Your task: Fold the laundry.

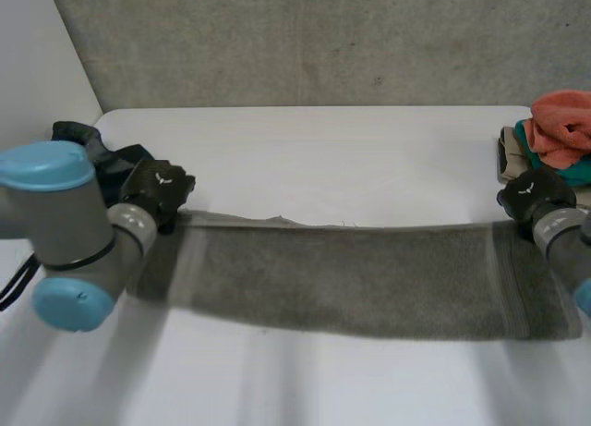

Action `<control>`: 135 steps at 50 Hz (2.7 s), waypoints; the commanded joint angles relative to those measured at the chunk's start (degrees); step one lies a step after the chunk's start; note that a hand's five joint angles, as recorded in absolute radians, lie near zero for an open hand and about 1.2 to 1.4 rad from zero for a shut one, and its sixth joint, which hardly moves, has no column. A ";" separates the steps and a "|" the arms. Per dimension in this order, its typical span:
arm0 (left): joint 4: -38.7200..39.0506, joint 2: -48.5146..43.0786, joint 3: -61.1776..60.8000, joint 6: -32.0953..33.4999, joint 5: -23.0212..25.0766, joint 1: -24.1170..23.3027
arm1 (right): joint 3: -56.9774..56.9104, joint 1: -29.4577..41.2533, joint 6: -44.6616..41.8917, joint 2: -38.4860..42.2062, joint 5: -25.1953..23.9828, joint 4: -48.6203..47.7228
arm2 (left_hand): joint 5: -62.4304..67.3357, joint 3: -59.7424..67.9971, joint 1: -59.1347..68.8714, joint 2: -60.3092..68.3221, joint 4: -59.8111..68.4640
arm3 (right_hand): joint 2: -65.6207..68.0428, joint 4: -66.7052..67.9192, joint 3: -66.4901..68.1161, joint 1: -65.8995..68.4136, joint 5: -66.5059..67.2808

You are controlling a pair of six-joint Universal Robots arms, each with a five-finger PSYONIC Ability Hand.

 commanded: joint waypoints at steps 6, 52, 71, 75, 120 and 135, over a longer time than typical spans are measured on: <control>0.20 -12.97 16.67 0.20 -4.10 -4.44 | -10.54 2.11 0.11 10.72 3.06 -3.69 | -19.31 -20.44 -17.58 -20.92 -21.30 | -25.90 -27.17 -26.67 -22.92 -27.18; 8.38 7.49 -7.22 -7.18 -1.64 -5.86 | 32.34 -20.30 14.18 -16.43 -24.44 -3.51 | -56.86 -57.99 -55.13 -58.47 -58.85 | -12.15 -13.42 -12.92 -9.18 -13.43; 8.73 11.00 -9.59 -7.18 -1.73 -4.02 | 24.08 -34.46 -2.96 -16.78 -17.50 -7.82 | -56.86 -57.99 -55.13 -58.47 -58.85 | 12.59 11.32 11.82 15.57 11.31; 8.73 11.80 -9.68 -7.36 -1.82 -3.66 | 22.06 -22.80 -2.61 -19.50 -17.76 -8.44 | -56.86 -57.99 -55.13 -58.47 -58.85 | 12.59 11.32 11.82 15.57 11.31; 8.82 14.52 -10.65 -9.82 -1.82 -8.50 | 21.44 15.49 23.77 -12.91 -5.55 2.20 | -56.86 -57.99 -55.13 -58.47 -58.85 | -56.88 -58.15 -57.65 -53.90 -58.16; 8.82 15.14 -11.09 -9.82 -1.90 -9.02 | 17.85 20.90 14.62 -19.16 -1.32 -13.54 | -56.86 -57.99 -55.13 -58.47 -58.85 | 12.59 11.32 11.82 15.57 11.31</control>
